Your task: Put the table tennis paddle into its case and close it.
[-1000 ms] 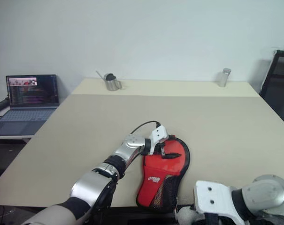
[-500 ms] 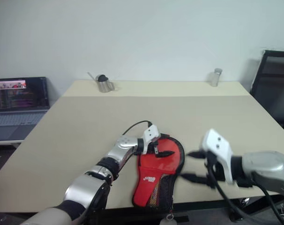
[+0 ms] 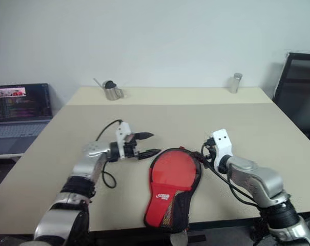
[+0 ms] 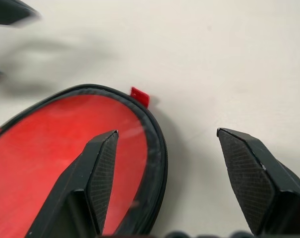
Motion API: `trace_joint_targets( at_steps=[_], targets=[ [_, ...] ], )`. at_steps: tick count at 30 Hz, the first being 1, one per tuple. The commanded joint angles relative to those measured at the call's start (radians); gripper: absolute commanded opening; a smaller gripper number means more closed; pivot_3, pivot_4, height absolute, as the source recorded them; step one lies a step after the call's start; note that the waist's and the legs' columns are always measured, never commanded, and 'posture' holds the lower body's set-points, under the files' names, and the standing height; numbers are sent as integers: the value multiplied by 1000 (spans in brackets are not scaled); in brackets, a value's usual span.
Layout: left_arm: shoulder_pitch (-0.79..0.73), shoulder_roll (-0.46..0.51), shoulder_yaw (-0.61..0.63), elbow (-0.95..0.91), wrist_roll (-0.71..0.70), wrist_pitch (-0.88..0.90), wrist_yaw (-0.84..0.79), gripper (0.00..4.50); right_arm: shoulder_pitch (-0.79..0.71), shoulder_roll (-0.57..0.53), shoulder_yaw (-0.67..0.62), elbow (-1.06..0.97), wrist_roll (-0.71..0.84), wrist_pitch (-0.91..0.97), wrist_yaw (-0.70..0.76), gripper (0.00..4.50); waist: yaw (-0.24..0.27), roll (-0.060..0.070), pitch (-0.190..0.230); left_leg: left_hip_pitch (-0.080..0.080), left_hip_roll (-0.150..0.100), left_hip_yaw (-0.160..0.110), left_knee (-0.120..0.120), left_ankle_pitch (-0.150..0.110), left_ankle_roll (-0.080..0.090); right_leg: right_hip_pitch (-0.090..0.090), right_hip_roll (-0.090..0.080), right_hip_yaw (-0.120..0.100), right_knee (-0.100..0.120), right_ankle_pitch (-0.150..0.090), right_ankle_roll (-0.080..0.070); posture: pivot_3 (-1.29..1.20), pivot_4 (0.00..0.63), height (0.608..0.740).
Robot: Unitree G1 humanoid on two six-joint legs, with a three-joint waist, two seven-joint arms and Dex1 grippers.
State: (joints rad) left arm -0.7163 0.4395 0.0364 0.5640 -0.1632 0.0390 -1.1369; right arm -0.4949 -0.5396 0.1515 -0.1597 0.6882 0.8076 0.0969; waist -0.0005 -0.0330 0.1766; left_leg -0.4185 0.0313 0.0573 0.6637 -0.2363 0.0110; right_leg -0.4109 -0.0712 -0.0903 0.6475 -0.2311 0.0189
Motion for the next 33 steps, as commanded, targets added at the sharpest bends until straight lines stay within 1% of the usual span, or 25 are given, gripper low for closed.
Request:
trace_joint_targets(
  at_steps=[1, 6, 11, 14, 18, 20, 21, 22, 23, 33],
  targets=[
    [69, 37, 24, -156, -47, 82, 32, 4500, -16, 57, -10, 56, -86, -56, 22, 3473, 2, 0, 0, 0, 0, 0, 0, 0, 0, 0, 0, 0, 0, 0, 0, 0, 150, 740],
    [167, 85, 41, -293, -73, 153, 76, 4500, -14, 136, -36, 150, -144, -68, 74, 3473, 2, 1, 0, 0, 0, 0, 0, 0, 0, 0, 0, 0, 0, 1, -1, 0, 150, 740],
    [217, 109, 40, -360, -92, 182, 102, 4500, -30, 185, -59, 227, -188, -79, 122, 3473, 0, 1, 0, 1, 0, 0, 0, 0, 0, 0, 0, 1, 1, 0, -1, 0, 150, 740],
    [221, 114, 37, -369, -94, 184, 115, 4500, -45, 210, -79, 266, -199, -77, 149, 2870, 0, 1, 0, 1, 1, 0, 0, 0, 0, 0, 0, 1, 1, 0, -1, 0, 150, 740],
    [227, 119, 35, -371, -92, 177, 120, 4500, -73, 238, -94, 298, -209, -63, 190, 1479, -1, 1, 1, 2, 1, 0, 0, 0, 0, 0, 0, 1, 2, 0, -1, 0, 150, 740],
    [230, 122, 36, -373, -95, 177, 122, 4500, -90, 245, -88, 308, -219, -60, 213, 769, -1, 1, 1, 2, 1, 1, 0, 0, 0, 0, 0, 1, 1, 0, -1, 0, 150, 740],
    [231, 123, 35, -373, -96, 176, 123, 4500, -98, 247, -85, 313, -226, -61, 222, 499, -1, 1, 1, 2, 1, 1, 0, 0, 0, 0, 0, 1, 1, 0, -1, 0, 150, 740],
    [234, 125, 36, -374, -97, 175, 123, 4500, -110, 248, -79, 322, -235, -63, 235, 111, -2, 1, 1, 2, 1, 1, 0, 0, 0, 0, 0, 2, 1, 0, -1, 0, 150, 740],
    [237, 126, 36, -376, -97, 173, 123, 4500, -124, 249, -71, 334, -248, -70, 247, 28, -2, 1, 1, 2, 1, 1, 0, 0, 0, 0, 0, 2, 1, 0, -1, 0, 150, 740],
    [275, 128, 40, -414, -102, 174, 140, 4500, -268, 288, -45, 474, -348, -145, 361, 28, -10, 3, 2, 2, 2, 2, 0, 0, -1, -1, 2, 2, 2, 1, -1, 0, 150, 740]
  ],
)
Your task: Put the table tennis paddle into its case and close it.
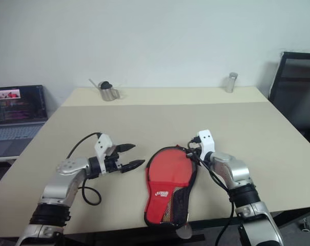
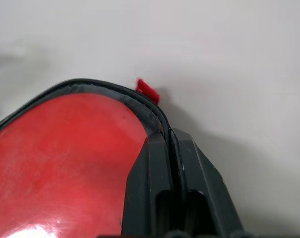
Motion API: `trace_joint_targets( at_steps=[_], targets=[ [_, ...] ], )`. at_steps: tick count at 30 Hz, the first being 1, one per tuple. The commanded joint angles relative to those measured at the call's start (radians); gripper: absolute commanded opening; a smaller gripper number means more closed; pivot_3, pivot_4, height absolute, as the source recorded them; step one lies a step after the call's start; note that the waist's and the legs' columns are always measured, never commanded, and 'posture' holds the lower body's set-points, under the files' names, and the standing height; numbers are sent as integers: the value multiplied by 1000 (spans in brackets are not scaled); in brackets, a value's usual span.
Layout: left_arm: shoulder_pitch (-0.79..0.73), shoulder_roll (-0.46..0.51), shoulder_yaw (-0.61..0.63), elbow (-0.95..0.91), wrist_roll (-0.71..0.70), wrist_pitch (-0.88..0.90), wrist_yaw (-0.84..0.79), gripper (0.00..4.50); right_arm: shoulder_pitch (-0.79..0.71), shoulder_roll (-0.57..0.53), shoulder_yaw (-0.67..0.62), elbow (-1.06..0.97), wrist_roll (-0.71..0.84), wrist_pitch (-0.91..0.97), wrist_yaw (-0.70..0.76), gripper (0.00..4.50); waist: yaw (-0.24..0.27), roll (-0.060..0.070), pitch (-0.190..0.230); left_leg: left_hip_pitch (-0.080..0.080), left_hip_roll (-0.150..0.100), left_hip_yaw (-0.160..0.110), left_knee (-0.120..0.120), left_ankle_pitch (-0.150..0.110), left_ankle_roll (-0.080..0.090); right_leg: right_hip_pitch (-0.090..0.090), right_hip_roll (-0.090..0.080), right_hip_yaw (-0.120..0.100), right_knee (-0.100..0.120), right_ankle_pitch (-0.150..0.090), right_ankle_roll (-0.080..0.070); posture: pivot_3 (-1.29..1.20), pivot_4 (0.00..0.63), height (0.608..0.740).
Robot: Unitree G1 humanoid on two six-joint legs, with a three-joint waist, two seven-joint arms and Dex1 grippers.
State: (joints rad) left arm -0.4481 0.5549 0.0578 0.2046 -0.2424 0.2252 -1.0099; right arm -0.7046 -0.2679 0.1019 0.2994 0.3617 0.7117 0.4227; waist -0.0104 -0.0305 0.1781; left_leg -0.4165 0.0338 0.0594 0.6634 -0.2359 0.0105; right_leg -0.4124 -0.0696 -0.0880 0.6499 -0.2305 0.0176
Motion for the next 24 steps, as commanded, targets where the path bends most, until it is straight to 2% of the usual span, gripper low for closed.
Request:
trace_joint_targets(
  at_steps=[1, 7, 10, 13, 15, 17, 20, 24],
  targets=[
    [14, 12, 19, -63, -23, -10, 17, 4500, -71, 22, 9, 34, -33, -57, 45, 28, 0, 0, 0, 0, 0, 0, 0, 0, 0, 0, 0, 0, 0, 0, 0, 0, 150, 740],
    [48, 5, 13, -126, -35, 21, 54, 4500, -76, 0, 13, 105, -104, -92, 77, 28, 2, 1, 1, -1, -1, 0, -1, 0, 0, 0, -1, 0, -1, 0, 0, 0, 150, 740],
    [59, 10, 15, -141, -43, 26, 57, 4500, -69, -32, -19, 136, -117, -95, 77, 660, 7, 1, 1, -1, -1, 0, -1, 0, 0, 0, -1, 0, -1, 0, 0, 0, 150, 740],
    [40, -10, -11, -149, -32, 31, 79, 4500, -80, -112, -37, 211, -140, -151, 126, 1639, 12, 1, 1, -1, -2, 0, 0, 0, 0, 0, -2, 0, -1, 0, 0, 0, 150, 740],
    [18, -30, -29, -147, -27, 24, 91, 4500, -90, -183, -46, 279, -165, -278, 170, 2291, 21, 3, 2, -1, -3, -1, 0, 0, 0, 1, -3, -1, -2, 0, 0, 0, 150, 740],
    [7, -44, -38, -144, -27, 7, 99, 4500, -107, -243, -68, 330, -176, -380, 191, 2291, 27, 4, 2, -1, -5, 0, 1, 0, 0, 2, -4, -1, -3, -1, 2, 0, 150, 740],
    [-16, -81, -56, -140, -19, 4, 128, 4500, -153, -308, -142, 365, -119, -387, 249, 2291, 29, 6, 4, -2, -5, 1, 1, 0, 0, 2, -4, 1, -4, -1, 6, 0, 150, 740],
    [29, -94, -55, -143, -20, -28, 139, 4500, -112, -341, -176, 191, -69, -292, 305, 2291, 10, 7, 5, -1, -3, 2, -1, 0, 0, 1, -2, 2, -4, 1, 2, 0, 150, 740]
  ],
)
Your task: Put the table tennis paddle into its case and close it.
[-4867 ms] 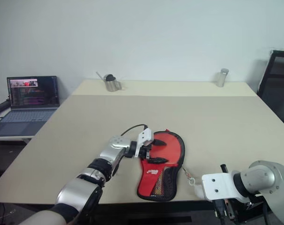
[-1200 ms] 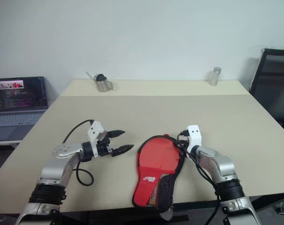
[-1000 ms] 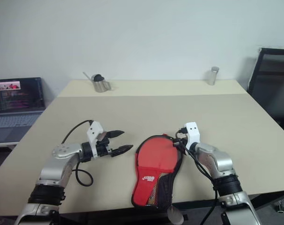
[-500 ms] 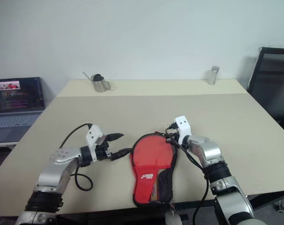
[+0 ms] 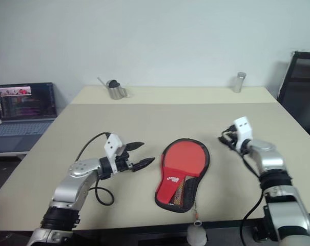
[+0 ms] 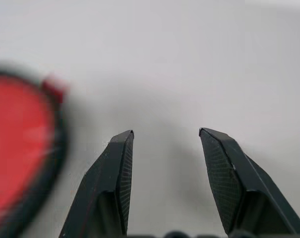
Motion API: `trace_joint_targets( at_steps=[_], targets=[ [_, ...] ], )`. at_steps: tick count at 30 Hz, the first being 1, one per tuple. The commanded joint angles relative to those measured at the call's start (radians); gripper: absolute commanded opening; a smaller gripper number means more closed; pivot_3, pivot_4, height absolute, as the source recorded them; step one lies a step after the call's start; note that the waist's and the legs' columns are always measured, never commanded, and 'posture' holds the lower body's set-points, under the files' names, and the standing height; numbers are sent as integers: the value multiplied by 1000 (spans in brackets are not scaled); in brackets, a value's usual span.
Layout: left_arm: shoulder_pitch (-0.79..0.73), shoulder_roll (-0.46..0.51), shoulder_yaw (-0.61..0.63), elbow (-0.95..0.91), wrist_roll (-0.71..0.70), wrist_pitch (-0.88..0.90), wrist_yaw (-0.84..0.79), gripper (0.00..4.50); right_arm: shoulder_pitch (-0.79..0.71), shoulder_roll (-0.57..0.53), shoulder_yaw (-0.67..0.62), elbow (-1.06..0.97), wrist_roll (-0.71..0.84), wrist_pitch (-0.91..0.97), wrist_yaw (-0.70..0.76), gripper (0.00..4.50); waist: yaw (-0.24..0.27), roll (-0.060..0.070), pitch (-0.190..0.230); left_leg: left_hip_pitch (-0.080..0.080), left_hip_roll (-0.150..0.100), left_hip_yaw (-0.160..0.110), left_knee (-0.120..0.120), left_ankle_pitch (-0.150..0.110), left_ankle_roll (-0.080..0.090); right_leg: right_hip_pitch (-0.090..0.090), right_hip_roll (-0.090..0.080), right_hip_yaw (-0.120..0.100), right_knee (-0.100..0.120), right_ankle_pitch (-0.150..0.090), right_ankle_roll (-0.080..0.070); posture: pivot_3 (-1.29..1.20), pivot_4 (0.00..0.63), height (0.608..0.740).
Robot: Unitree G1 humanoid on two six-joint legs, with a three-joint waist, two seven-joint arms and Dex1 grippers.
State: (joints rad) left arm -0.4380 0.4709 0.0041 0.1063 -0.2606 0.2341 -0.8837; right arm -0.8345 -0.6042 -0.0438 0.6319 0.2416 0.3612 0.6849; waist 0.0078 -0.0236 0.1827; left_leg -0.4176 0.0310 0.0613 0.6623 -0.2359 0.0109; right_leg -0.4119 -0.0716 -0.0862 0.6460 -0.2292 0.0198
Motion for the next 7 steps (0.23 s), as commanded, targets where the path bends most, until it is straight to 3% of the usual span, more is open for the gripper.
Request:
trace_joint_targets(
  at_steps=[1, 7],
  targets=[
    [33, -14, -1, -48, -3, -40, 16, 4500, 36, -3, -35, -185, 63, 92, 45, 2291, -14, 0, 0, 1, 1, 0, -1, 0, 0, 0, 1, 0, 0, 0, 0, 0, 150, 740],
    [81, -36, -4, -68, -13, -48, 35, 4500, 120, -36, -43, -356, 83, 226, 64, 2291, -12, 2, 1, 1, 6, -1, -2, 0, 0, 0, 2, -3, 2, -1, -2, 0, 150, 740]
  ],
)
